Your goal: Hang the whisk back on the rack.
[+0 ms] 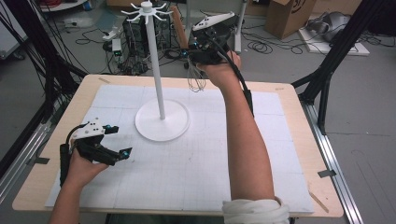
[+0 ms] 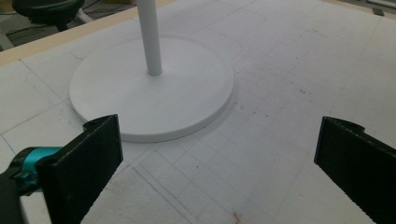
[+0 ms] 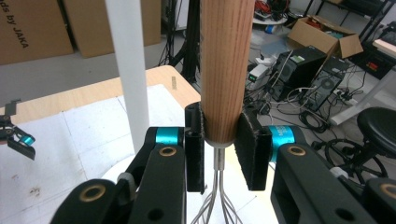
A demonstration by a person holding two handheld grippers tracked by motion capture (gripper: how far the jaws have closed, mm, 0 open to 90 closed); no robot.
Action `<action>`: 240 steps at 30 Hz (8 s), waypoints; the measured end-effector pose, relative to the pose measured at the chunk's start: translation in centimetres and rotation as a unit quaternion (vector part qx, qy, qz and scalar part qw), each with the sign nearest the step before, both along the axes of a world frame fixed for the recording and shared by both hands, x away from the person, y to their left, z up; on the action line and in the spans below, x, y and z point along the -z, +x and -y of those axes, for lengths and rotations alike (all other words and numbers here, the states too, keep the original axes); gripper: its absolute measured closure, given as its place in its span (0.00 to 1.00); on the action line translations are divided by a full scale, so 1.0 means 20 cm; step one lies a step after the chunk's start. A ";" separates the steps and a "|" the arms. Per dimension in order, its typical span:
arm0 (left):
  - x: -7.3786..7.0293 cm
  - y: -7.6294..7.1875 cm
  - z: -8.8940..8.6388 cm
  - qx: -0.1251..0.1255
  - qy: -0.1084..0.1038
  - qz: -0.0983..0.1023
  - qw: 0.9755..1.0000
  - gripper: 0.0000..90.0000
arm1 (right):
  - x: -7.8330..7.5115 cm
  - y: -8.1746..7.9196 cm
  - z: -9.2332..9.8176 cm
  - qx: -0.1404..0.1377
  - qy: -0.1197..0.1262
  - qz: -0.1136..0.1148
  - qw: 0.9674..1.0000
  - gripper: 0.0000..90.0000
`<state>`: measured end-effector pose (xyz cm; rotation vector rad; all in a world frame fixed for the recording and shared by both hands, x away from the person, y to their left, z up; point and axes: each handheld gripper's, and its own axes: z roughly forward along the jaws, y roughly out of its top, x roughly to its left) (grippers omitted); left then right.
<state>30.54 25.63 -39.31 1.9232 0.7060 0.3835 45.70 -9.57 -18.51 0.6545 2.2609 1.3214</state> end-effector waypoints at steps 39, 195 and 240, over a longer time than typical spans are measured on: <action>0.00 0.00 0.00 0.002 0.000 0.001 1.000 0.02 | -0.03 -0.07 0.05 0.022 0.009 0.014 1.000 0.83; 0.00 0.00 -0.02 0.005 -0.007 0.003 1.000 0.02 | 0.16 -0.34 0.13 -0.119 0.038 0.011 0.992 0.44; -0.02 -0.01 0.01 0.060 -0.046 0.009 0.997 0.02 | 0.96 -0.76 0.80 -0.016 0.132 -0.034 0.991 0.19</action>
